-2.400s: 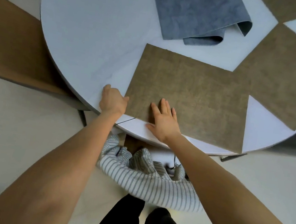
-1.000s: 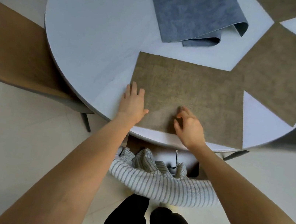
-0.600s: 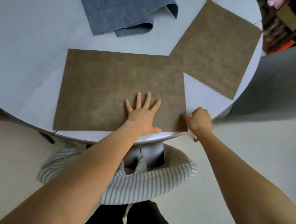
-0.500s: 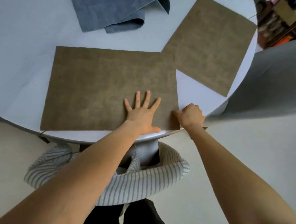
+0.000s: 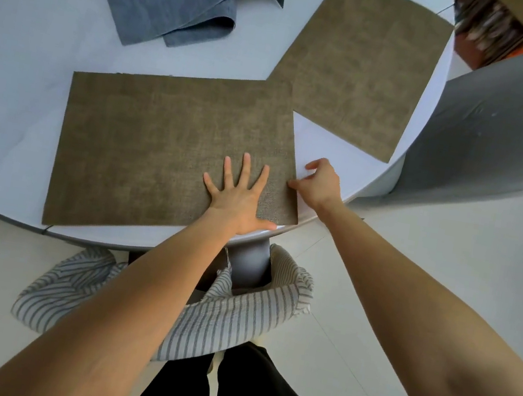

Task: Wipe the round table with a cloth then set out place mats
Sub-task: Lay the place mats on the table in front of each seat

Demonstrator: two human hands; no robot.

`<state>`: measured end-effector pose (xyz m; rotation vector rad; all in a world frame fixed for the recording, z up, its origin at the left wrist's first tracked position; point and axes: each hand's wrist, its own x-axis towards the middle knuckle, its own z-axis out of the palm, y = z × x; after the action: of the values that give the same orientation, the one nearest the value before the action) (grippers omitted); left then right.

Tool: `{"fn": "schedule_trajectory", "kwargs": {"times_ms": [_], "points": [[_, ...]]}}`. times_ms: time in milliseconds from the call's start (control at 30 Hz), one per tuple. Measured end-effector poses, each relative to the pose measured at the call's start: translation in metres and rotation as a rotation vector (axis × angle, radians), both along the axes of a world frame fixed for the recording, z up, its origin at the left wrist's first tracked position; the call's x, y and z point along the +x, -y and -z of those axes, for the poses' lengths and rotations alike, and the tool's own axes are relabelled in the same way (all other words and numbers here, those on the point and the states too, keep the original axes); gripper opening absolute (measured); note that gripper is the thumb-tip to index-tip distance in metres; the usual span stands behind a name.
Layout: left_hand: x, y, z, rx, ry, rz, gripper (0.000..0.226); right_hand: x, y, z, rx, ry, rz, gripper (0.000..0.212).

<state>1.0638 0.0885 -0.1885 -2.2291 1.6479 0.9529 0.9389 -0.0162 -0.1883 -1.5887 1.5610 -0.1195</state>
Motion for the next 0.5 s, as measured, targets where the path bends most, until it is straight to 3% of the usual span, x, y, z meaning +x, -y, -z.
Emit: {"fn": "schedule_trajectory", "kwargs": {"times_ms": [67, 167, 500], "points": [[-0.001, 0.001, 0.000, 0.006, -0.004, -0.004, 0.118, 0.005, 0.002, -0.001, 0.052, 0.059, 0.035, 0.019], [-0.002, 0.002, -0.002, 0.009, -0.012, -0.025, 0.121, 0.012, 0.000, 0.004, 0.018, 0.048, -0.044, 0.041], [0.002, 0.010, -0.004, -0.004, -0.012, -0.092, 0.138, 0.013, 0.010, 0.010, -0.022, 0.099, 0.091, 0.038]]}}
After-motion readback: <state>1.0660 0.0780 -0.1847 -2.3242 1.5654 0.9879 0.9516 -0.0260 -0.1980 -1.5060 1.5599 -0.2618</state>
